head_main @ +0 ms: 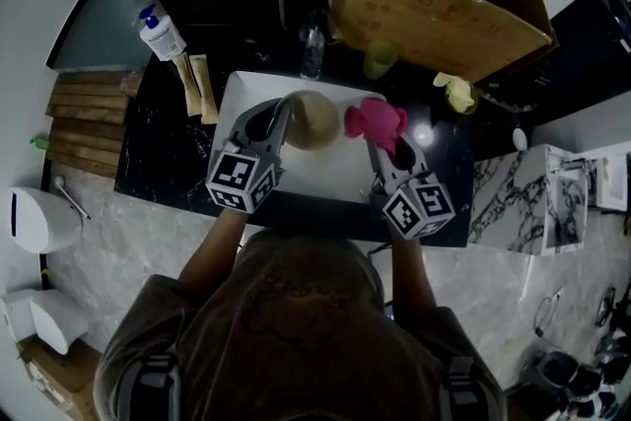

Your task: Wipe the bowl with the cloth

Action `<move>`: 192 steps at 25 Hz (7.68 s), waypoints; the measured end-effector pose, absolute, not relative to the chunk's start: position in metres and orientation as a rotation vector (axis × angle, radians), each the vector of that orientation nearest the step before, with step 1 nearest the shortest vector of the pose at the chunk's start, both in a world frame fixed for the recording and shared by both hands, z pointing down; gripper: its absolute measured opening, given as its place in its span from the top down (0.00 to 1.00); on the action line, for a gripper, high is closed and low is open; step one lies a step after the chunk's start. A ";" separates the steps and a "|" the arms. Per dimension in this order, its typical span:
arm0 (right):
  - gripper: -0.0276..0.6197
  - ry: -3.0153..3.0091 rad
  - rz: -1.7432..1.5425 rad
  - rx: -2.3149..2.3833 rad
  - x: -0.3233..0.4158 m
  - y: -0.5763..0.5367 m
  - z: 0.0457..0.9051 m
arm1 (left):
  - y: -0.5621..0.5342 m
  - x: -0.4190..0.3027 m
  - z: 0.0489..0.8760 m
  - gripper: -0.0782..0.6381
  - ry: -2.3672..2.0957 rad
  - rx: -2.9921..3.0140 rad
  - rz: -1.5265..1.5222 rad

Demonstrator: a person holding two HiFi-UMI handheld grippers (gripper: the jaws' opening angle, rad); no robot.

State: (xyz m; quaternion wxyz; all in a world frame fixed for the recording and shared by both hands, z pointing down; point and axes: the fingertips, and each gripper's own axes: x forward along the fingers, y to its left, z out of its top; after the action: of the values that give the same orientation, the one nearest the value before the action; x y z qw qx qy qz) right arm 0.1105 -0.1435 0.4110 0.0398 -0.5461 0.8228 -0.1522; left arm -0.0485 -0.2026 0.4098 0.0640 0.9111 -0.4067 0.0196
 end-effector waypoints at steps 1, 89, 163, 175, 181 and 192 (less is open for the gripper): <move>0.78 2.521 -0.466 -1.672 0.110 -0.147 0.410 | -0.204 -0.047 0.413 0.86 -1.215 2.758 0.074; 0.78 3.005 -0.735 -1.022 0.022 -0.154 0.474 | -0.244 -0.043 0.408 0.86 -1.252 2.694 0.158; 0.78 3.036 -0.593 -1.184 0.007 -0.172 0.430 | -0.220 -0.011 0.445 0.86 -1.329 2.707 0.322; 0.78 3.083 -0.469 -1.439 0.027 -0.193 0.439 | -0.214 0.002 0.447 0.86 -1.317 2.748 0.419; 0.78 3.095 -0.465 -1.550 0.039 -0.194 0.448 | -0.217 -0.004 0.444 0.85 -1.355 2.733 0.419; 0.78 3.144 -0.622 -1.526 0.044 -0.171 0.480 | -0.219 -0.013 0.448 0.84 -1.403 2.697 0.405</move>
State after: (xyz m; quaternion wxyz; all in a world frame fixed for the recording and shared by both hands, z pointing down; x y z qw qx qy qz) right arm 0.0444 -0.1712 0.4797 -0.2027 -0.4209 0.8674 -0.1715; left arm -0.0132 -0.2195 0.4482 0.0371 0.8787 -0.4572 0.1320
